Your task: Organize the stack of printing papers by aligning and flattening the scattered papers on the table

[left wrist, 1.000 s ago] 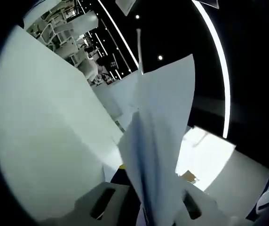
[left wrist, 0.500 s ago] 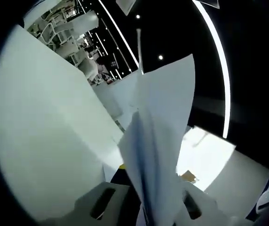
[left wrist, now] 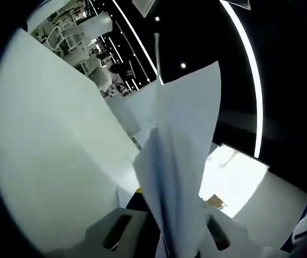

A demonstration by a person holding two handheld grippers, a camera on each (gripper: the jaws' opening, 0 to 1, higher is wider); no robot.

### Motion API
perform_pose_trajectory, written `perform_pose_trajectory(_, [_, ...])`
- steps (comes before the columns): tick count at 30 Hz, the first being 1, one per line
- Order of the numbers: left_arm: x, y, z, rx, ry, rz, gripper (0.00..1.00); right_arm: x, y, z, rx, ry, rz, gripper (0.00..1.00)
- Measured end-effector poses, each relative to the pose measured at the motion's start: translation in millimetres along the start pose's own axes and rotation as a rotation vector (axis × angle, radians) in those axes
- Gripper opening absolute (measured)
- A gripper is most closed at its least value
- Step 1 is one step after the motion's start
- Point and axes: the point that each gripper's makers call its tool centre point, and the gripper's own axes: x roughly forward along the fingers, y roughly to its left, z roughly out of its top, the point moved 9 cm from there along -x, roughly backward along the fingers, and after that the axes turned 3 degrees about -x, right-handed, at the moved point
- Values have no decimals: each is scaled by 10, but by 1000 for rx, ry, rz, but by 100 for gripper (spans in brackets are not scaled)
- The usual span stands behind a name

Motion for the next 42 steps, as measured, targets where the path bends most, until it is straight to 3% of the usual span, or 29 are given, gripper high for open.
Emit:
perform_pose_trajectory(8, [-4,1,-3,-1,0,1,6,60,2,-8,-29,-11,58,31])
perform_pose_trajectory(12, [-6,11,6,-2,-2,1,6,65,28,-8,-36,-9,83,29])
perform_pose_trajectory(15, [-5,9,4,-2,-2,1,6,52,53,0,-37,-4,87,28])
perform_pose_trajectory(18, [-4,14,9,-2,-1,1,6,35,75,4,-34,3,88,21])
perform_pose_trajectory(28, [-6,9,12,-9,-6,1,6,-96,100,43,118,-24,95,5])
perform_pose_trajectory(42, [-2,13,21,-11,-13,6,6,-253,48,97,316,-134,87,1])
